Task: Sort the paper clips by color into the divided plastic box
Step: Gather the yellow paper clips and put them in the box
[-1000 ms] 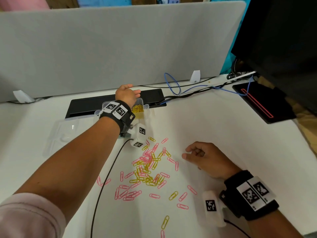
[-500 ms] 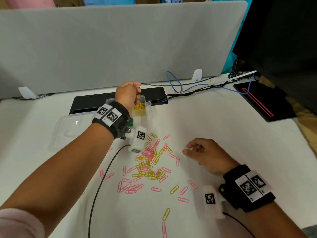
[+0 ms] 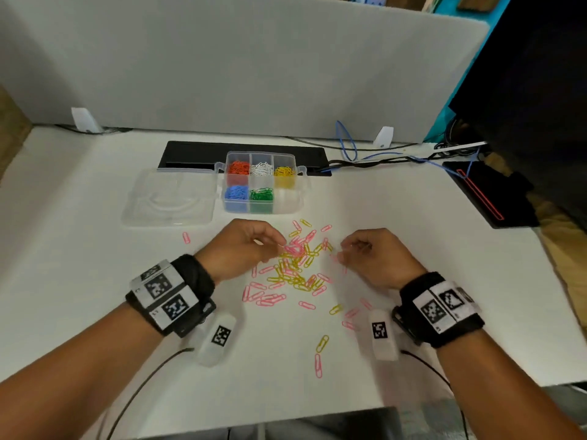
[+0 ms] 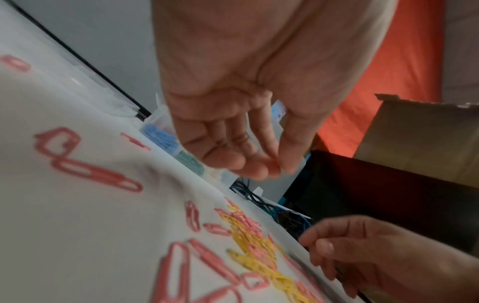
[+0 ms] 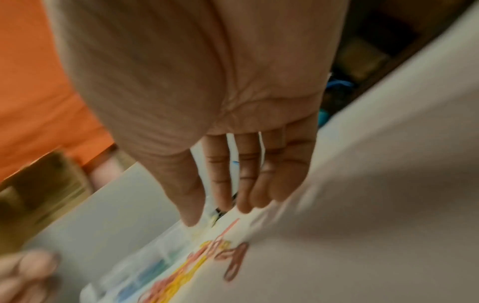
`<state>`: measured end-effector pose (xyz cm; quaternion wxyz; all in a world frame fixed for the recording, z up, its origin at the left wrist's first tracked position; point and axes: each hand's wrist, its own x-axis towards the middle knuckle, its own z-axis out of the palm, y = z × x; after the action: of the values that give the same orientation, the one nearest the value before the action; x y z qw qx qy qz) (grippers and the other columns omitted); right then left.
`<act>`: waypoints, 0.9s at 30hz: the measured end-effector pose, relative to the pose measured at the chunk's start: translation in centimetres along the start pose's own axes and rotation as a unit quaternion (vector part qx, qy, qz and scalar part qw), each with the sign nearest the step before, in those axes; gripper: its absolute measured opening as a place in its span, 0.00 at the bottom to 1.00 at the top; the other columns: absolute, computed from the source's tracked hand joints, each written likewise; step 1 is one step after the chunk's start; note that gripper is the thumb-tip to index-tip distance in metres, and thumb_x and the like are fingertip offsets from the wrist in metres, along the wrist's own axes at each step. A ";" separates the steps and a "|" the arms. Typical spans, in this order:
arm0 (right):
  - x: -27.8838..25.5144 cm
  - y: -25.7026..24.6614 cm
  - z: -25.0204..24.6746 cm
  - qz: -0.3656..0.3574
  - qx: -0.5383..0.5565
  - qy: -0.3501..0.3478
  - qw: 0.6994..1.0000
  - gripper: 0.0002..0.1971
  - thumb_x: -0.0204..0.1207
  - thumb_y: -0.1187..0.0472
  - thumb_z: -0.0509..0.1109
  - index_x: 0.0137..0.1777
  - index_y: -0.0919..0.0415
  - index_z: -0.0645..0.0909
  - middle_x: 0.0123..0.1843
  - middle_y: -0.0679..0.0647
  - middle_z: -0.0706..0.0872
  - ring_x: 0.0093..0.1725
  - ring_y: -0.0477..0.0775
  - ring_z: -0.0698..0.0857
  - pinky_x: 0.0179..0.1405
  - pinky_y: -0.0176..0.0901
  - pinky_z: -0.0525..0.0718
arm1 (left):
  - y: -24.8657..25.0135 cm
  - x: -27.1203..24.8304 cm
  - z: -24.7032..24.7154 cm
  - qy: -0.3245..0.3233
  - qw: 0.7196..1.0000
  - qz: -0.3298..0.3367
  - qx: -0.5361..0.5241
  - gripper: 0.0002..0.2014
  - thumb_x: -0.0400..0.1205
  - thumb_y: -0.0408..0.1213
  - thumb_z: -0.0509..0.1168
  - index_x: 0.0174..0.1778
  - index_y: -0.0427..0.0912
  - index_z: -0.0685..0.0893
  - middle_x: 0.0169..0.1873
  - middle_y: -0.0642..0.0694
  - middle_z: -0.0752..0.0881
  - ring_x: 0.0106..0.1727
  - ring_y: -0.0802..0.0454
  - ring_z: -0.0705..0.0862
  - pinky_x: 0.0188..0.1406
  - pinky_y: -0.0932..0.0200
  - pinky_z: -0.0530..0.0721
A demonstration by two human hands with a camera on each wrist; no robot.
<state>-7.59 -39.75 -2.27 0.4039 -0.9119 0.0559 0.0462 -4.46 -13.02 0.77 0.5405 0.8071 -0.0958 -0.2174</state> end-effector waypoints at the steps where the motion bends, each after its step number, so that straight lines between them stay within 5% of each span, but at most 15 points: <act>1: -0.1 -1.3 0.5 -0.022 -0.044 -0.019 0.999 0.04 0.75 0.57 0.78 0.48 0.52 0.90 0.43 0.47 0.90 0.40 0.43 0.85 0.47 0.35 0.80 | -0.1 -0.1 0.1 -0.029 0.999 0.003 0.028 0.06 0.79 0.30 0.72 0.46 0.45 0.91 0.38 0.52 0.90 0.35 0.63 0.85 0.38 0.72 0.83; 6: -0.7 -5.7 3.6 -0.065 -0.155 -0.079 0.983 0.11 0.73 0.64 0.69 0.44 0.51 0.93 0.41 0.43 0.91 0.42 0.46 0.88 0.49 0.44 0.87 | 0.1 -0.5 0.5 -0.082 0.990 0.002 0.112 0.06 0.79 0.30 0.72 0.47 0.44 0.93 0.31 0.60 0.88 0.30 0.65 0.82 0.36 0.70 0.83; 12: -1.1 -7.8 5.6 -0.064 -0.199 -0.078 0.975 0.13 0.73 0.65 0.65 0.34 0.51 0.88 0.33 0.44 0.86 0.38 0.53 0.87 0.43 0.49 0.89 | -0.8 -0.4 -0.6 -0.088 0.987 -0.017 0.131 0.11 0.80 0.27 0.68 0.47 0.46 0.92 0.44 0.49 0.91 0.33 0.57 0.83 0.45 0.59 0.87; 16: -0.6 -7.2 5.0 -0.053 -0.197 -0.067 0.977 0.13 0.74 0.65 0.66 0.41 0.48 0.90 0.44 0.44 0.88 0.46 0.51 0.87 0.51 0.47 0.87 | -1.0 -0.4 -0.4 -0.096 0.988 -0.014 0.124 0.10 0.81 0.30 0.68 0.50 0.46 0.93 0.35 0.55 0.89 0.32 0.59 0.82 0.41 0.63 0.85; 21: 0.4 -7.3 4.5 -0.078 -0.248 -0.116 0.959 0.12 0.74 0.63 0.71 0.50 0.46 0.91 0.51 0.44 0.84 0.52 0.49 0.83 0.56 0.45 0.82 | -1.9 0.1 -0.3 -0.102 0.976 -0.015 0.191 0.13 0.81 0.31 0.68 0.54 0.52 0.92 0.46 0.55 0.88 0.43 0.58 0.83 0.46 0.65 0.83; 27: 0.7 -7.1 4.7 -0.069 -0.282 -0.109 0.951 0.08 0.75 0.64 0.69 0.36 0.50 0.83 0.40 0.44 0.84 0.43 0.51 0.84 0.42 0.42 0.81 | -2.5 0.6 0.0 -0.082 0.966 0.003 0.245 0.13 0.77 0.32 0.74 0.56 0.49 0.91 0.44 0.53 0.85 0.47 0.56 0.83 0.50 0.64 0.81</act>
<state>-6.09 -31.62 -0.29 0.1359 -0.9797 -0.0671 0.1313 -4.14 -12.23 -1.61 0.3174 0.8938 -0.1930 -0.2512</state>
